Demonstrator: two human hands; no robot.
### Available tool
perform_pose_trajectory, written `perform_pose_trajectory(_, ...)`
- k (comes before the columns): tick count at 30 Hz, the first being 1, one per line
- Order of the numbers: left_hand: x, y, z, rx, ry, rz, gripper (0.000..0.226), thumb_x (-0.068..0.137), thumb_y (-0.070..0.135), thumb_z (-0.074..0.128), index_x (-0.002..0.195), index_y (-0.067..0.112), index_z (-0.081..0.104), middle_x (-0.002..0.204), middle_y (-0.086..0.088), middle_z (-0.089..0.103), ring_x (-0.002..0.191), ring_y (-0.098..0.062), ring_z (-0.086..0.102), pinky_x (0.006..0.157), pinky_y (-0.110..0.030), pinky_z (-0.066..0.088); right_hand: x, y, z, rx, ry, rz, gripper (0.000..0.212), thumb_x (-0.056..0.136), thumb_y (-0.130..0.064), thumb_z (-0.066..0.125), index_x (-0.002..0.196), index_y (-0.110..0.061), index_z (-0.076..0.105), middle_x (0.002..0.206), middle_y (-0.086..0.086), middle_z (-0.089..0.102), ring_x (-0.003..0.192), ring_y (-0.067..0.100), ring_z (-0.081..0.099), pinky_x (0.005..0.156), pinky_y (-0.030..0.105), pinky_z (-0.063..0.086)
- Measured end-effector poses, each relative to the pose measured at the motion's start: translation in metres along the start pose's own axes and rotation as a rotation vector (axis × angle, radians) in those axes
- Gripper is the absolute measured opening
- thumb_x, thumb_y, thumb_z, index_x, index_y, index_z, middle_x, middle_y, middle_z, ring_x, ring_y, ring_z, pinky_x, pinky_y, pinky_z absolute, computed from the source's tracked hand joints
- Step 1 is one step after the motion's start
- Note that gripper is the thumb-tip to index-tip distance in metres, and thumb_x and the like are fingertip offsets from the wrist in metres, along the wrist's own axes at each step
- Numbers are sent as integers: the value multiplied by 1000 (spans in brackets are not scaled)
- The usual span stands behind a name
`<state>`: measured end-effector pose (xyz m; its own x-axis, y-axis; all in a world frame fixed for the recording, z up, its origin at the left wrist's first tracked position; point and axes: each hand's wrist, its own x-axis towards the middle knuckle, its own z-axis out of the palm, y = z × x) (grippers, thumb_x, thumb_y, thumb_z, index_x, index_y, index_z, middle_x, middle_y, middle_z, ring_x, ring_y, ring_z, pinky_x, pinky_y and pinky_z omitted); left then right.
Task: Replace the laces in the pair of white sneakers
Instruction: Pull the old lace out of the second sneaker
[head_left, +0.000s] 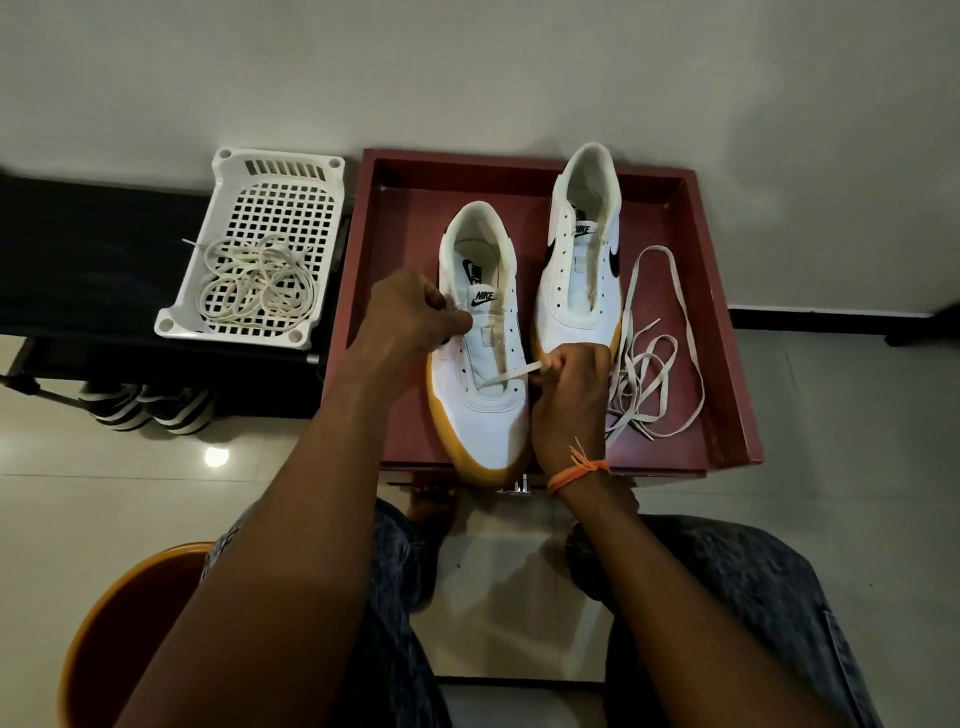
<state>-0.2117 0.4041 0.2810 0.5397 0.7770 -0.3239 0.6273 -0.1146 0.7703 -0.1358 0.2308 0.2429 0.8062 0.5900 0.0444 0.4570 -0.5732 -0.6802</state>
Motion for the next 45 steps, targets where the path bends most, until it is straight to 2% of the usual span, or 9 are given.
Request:
perform_pose_trajectory(4, -1, 0, 1, 9, 21, 8, 20, 77, 16, 82, 82, 2, 68, 68, -1, 66, 45, 2, 60, 40, -6, 40, 16, 3, -16, 192, 305, 123, 22, 103, -9, 43, 95, 8, 53, 101, 17, 50, 73, -13, 56, 59, -1, 37)
perform_pose_trajectory(9, -4, -5, 13, 138, 137, 104, 36, 77, 33, 81, 79, 3, 61, 72, -1, 63, 62, -9, 60, 46, -18, 39, 35, 38, -46, -43, 276, 116, 27, 98, -22, 47, 93, 0, 62, 103, 20, 58, 89, 25, 52, 68, 19, 25)
perform_pose_trajectory(13, -17, 8, 31, 269, 376, 282, 40, 87, 32, 69, 112, 5, 56, 110, -13, 59, 101, -27, 56, 75, -28, 41, 40, 65, -65, -274, 133, 275, 18, 91, -11, 60, 107, -6, 67, 121, 21, 53, 109, 41, 55, 95, 38, 45)
perform_pose_trajectory(21, -49, 36, 85, 206, 257, 654, 33, 88, 14, 63, 120, 9, 56, 119, -8, 56, 109, -23, 53, 85, -36, 50, 29, 75, -60, -335, -429, 286, 125, 68, -41, 86, 156, -30, -2, 161, 18, -14, 148, 42, -3, 120, 52, 16)
perform_pose_trajectory(27, -61, 31, 113, 207, 106, 730, 31, 88, 10, 64, 119, 8, 59, 115, -10, 60, 104, -26, 58, 80, -41, 55, 43, 74, -47, -381, -219, 102, 48, 85, -37, 59, 119, -5, 67, 116, 26, 61, 106, 38, 59, 80, 29, 40)
perform_pose_trajectory(30, -59, 28, 114, 213, 52, 737, 40, 83, 10, 65, 122, 9, 57, 119, -8, 58, 107, -25, 57, 81, -43, 55, 41, 70, -43, -173, -103, 150, 40, 81, -31, 58, 86, 6, 71, 82, 24, 68, 70, 28, 59, 65, 26, 32)
perform_pose_trajectory(37, -72, 29, 111, 145, -339, 779, 120, 69, 29, 86, 157, 9, 7, 163, -9, 17, 151, -21, 15, 121, -33, 23, 35, 24, -94, -78, -261, -72, 17, 79, 7, 68, 92, 0, 76, 86, 13, 74, 73, 14, 64, 72, 17, 46)
perform_pose_trajectory(41, -79, 54, 112, -210, -133, 670, 92, 70, 15, 85, 147, 13, 35, 119, -6, 67, 109, -14, 65, 94, -32, 52, 26, -9, -125, 201, -267, -146, 17, 76, 6, 71, 85, -7, 77, 73, 0, 72, 67, 10, 68, 66, 24, 56)
perform_pose_trajectory(45, -86, 81, 88, -190, -62, 640, 28, 78, 8, 70, 105, 8, 65, 92, -1, 70, 82, -11, 66, 71, -35, 54, 21, -28, -155, 347, -257, -185, 18, 81, -5, 76, 96, -13, 77, 90, 1, 76, 85, 14, 71, 79, 32, 58)
